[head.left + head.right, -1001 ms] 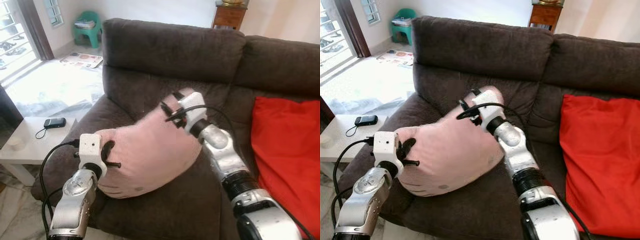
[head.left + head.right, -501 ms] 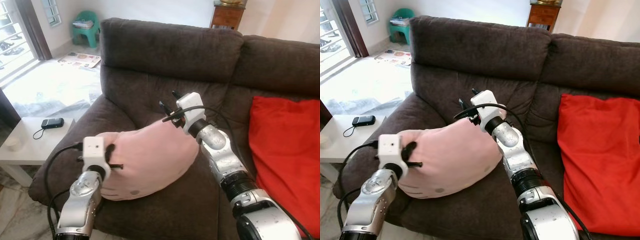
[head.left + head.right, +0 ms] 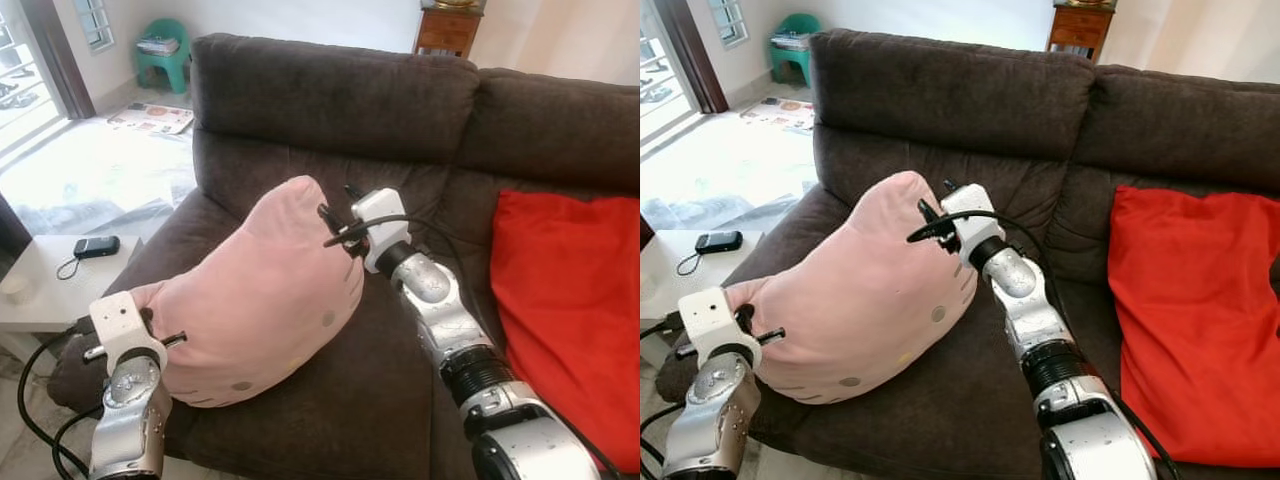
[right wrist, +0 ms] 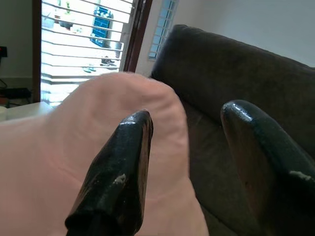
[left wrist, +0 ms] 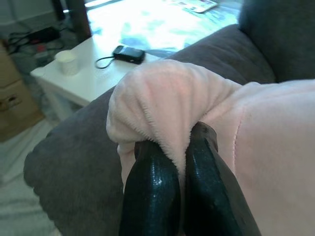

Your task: Move the pillow to the sofa from floor

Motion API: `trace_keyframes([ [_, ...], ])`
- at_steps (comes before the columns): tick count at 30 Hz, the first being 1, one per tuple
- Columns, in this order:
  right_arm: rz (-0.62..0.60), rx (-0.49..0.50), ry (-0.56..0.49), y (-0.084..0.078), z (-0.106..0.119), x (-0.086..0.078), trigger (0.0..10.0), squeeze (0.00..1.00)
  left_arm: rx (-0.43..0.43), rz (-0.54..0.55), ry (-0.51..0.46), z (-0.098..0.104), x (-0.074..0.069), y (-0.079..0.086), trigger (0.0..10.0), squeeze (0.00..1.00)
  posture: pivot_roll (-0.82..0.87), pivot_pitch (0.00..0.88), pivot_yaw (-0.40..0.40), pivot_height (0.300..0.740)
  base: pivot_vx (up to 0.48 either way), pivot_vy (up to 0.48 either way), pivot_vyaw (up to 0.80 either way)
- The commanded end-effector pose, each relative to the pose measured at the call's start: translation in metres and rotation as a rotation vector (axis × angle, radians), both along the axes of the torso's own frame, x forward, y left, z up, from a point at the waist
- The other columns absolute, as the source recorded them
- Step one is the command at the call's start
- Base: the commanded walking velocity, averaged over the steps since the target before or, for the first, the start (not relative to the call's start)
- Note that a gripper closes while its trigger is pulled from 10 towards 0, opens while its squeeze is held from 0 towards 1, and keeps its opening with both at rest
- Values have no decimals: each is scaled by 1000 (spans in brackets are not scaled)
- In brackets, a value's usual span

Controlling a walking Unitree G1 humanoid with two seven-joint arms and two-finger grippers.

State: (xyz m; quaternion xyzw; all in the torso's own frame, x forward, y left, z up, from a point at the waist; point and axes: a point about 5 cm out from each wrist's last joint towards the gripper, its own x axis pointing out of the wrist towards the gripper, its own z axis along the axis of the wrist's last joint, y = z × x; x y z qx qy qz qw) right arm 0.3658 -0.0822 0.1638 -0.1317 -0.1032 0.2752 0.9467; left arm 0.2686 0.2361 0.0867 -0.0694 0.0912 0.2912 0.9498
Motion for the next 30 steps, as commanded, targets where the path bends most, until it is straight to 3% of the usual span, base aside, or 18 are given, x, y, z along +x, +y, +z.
trace_keyframes([
  [1,-4,-1,-6,-1,0,-1,10000,0,28,121,-15,4,-9,18,10000,0,108,19,-54,734,0,0,0],
  [3,-4,-2,-5,-1,-1,-2,10000,0,32,221,-31,6,-14,24,10000,0,106,21,-53,734,0,0,0],
  [5,-4,-2,-5,-1,-1,-2,10000,0,36,253,-33,6,-17,26,10000,0,106,21,-53,734,0,0,0],
  [8,-5,-3,0,-1,-3,-4,10000,0,28,389,-43,5,-31,40,10000,0,105,21,-51,734,0,0,0],
  [9,-5,-3,0,-1,-3,-4,10000,0,28,389,-43,5,-31,40,10000,0,105,21,-51,734,0,0,0],
  [11,-5,-3,2,0,-4,-4,10000,0,-28,316,-57,2,-24,35,10000,0,107,21,-52,734,0,0,0],
  [14,-5,-3,6,1,-6,-5,10000,0,-121,128,-112,3,-5,13,10000,0,109,19,-51,734,0,0,0],
  [19,-18,2,-1,-2,-4,-4,10000,0,-118,-207,-150,11,19,-30,10000,0,101,17,-47,734,0,0,0],
  [21,-21,0,-1,-3,-4,-4,10000,0,-129,-250,-142,10,21,-35,10000,0,101,17,-47,734,0,0,0],
  [22,-32,-4,-1,-5,-4,-4,10000,0,-115,-352,-146,12,25,-45,10000,0,98,17,-47,734,0,0,0],
  [26,-46,-8,1,-10,-6,-4,10000,0,-123,-476,-124,9,31,-51,10000,0,98,16,-45,734,0,0,0],
  [27,-46,-8,1,-10,-6,-4,10000,0,-123,-476,-124,9,31,-51,10000,0,98,16,-45,734,0,0,0],
  [29,-50,-8,3,-11,-6,-4,10000,0,-120,-270,-126,9,32,-23,10000,0,96,16,-43,734,0,0,0],
  [30,-51,-9,3,-11,-7,-5,10000,0,-134,-115,-103,5,29,-4,10000,0,96,16,-42,734,0,0,0],
])
